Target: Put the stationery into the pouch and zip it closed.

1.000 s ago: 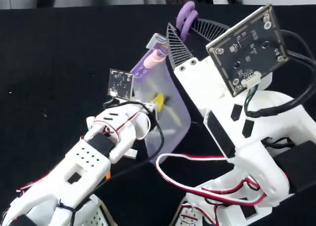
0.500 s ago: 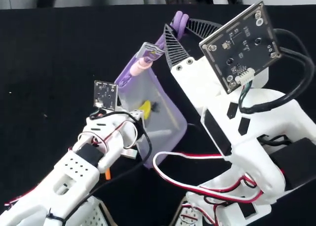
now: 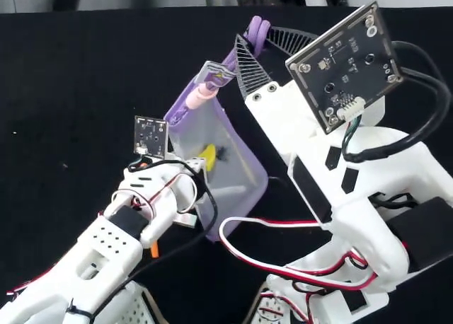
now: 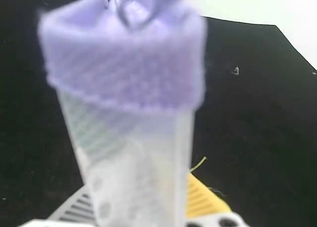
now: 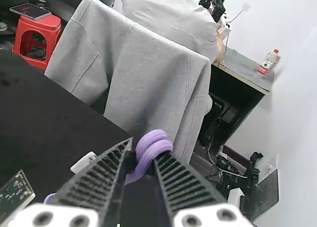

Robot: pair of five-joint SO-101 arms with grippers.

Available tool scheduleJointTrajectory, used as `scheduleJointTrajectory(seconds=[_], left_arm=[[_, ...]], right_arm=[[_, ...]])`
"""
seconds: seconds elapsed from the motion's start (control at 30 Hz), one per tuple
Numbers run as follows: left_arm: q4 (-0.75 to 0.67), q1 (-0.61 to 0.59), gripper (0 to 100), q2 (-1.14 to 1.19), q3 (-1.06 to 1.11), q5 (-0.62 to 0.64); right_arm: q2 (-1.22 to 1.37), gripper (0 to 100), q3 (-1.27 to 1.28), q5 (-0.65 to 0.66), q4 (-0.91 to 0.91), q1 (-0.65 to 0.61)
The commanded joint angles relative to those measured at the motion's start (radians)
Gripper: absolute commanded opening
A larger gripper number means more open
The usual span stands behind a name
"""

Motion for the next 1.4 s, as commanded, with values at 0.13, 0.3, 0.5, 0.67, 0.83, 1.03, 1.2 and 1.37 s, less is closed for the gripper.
scheduleJointTrajectory(seconds=[0.13, 0.3, 0.5, 0.67, 0.83, 1.03, 1.2, 1.37], left_arm=[[0.029, -0.031, 3, 0.037, 0.173, 0.002], [0.029, -0.031, 3, 0.037, 0.173, 0.002], [0.029, -0.031, 3, 0.037, 0.173, 0.002], [0.029, -0.031, 3, 0.037, 0.173, 0.002], [0.029, -0.031, 3, 0.037, 0.173, 0.002], [0.029, -0.031, 3, 0.037, 0.173, 0.002], [0.029, -0.031, 3, 0.037, 0.173, 0.002], [0.029, -0.031, 3, 0.037, 0.173, 0.002]], right_arm=[[-0.033, 1.1, -0.008, 0.003, -0.003, 0.018], [-0.033, 1.1, -0.008, 0.003, -0.003, 0.018], [-0.033, 1.1, -0.012, 0.0, 0.005, 0.018], [-0.033, 1.1, -0.015, 0.003, 0.009, 0.018], [-0.033, 1.1, -0.015, 0.003, 0.009, 0.018], [-0.033, 1.1, -0.015, 0.003, 0.009, 0.018], [-0.033, 1.1, -0.015, 0.003, 0.009, 0.018], [-0.033, 1.1, -0.015, 0.003, 0.009, 0.018]])
